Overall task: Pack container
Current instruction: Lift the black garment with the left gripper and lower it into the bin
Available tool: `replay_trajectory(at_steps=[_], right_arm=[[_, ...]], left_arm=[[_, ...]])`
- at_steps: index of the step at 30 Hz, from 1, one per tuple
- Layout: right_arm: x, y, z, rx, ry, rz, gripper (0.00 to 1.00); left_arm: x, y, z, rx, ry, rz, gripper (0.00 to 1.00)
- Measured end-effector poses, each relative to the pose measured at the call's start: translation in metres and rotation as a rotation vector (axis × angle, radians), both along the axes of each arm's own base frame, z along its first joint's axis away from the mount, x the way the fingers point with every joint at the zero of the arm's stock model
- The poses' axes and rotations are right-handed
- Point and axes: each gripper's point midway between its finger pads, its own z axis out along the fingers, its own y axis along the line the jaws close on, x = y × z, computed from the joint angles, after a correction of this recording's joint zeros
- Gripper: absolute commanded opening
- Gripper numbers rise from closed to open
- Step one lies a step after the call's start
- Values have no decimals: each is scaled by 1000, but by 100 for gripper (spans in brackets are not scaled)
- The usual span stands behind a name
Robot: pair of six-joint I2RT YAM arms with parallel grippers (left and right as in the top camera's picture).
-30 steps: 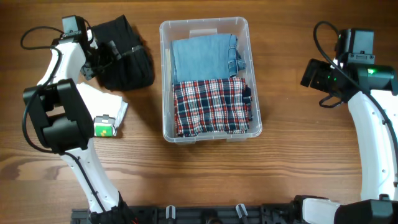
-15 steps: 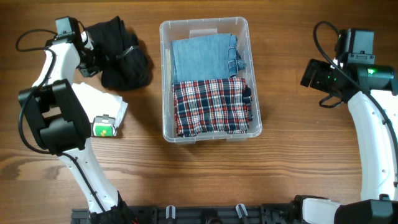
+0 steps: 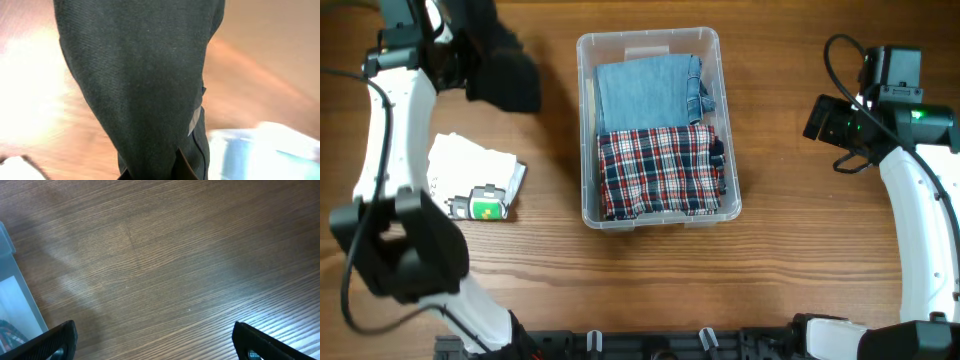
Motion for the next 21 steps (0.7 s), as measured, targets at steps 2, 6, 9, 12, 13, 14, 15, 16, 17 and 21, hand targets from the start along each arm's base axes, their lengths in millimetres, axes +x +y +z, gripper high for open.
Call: replay_trajectory(at_steps=[2,6,9,12,13,14,15,16,17,21], right_arm=[[0,0,0,0,0,0,100],[0,0,0,0,0,0,100],[0,0,0,0,0,0,100],[0,0,0,0,0,0,100],[0,0,0,0,0,0,100],[0,0,0,0,0,0,100],[0,0,0,0,0,0,100],[0,0,0,0,0,0,100],[0,0,0,0,0,0,100],[0,0,0,0,0,0,100]], left_arm=[[-3,-22,37,-2,-82,-32,4],[-26,-85,120,-22,-274,-153,4],[-48,-132,158,-58,-359,-247,4],[-62,-183,170,-111,-386,-360,4],[-66,-200,167,-126,-376,-399,4],[-70,-214,163,-136,-364,-434,4],[-71,-224,159,-144,-354,-457,4],[-72,-236,151,-156,-330,-484,4],[-72,-238,148,-159,-324,-491,4],[-66,-259,113,-187,-231,-538,4]])
